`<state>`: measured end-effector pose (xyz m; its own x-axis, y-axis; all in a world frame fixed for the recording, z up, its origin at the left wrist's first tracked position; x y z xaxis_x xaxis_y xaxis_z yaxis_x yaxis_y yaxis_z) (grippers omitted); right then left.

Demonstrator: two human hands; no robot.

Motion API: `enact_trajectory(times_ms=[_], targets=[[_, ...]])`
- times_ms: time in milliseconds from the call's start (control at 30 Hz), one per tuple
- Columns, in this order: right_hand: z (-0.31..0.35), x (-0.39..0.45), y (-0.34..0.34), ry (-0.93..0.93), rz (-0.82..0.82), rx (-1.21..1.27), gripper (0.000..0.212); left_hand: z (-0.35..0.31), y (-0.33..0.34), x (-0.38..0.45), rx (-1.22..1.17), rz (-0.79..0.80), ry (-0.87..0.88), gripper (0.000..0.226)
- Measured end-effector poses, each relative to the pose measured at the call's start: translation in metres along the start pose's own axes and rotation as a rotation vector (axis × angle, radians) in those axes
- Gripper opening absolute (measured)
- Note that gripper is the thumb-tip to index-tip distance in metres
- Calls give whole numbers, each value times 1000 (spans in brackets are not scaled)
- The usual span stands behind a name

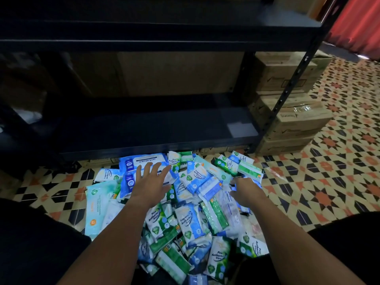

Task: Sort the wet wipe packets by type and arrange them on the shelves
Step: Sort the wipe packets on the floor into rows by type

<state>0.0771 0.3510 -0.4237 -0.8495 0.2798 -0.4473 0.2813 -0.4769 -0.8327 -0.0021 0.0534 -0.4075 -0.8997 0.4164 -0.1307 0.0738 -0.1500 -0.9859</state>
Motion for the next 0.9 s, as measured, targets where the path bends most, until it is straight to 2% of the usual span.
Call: enact_trajectory(times_ms=[267, 500, 567, 667, 767, 900], targets=[[-12, 14, 21, 9, 76, 51, 51, -37, 1, 21, -37, -62, 115, 60], [-17, 18, 67, 65, 95, 163, 58, -78, 21, 30, -19, -25, 230, 70], [-27, 19, 72, 113, 68, 147, 62, -74, 24, 36, -23, -40, 177, 61], [-43, 20, 77, 194, 46, 175, 68, -42, 25, 49, -62, -55, -11, 56], [-52, 24, 85, 236, 76, 306, 81, -6, 44, 56, -55, 46, -128, 70], [-53, 27, 98, 241, 101, 446, 101, 3, 67, 58, 17, 155, -134, 100]])
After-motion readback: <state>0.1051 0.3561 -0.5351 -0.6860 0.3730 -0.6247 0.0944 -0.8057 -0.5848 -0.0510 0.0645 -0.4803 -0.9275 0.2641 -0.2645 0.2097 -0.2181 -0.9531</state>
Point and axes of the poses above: each hand's wrist, its own x-axis towards the middle knuckle, its own y-axis out of the palm, z = x × y, the point moved 8 cm from there along x, towards the middle knuckle, and after that the axes turned 11 degrees about x, right-handed, at the moved point
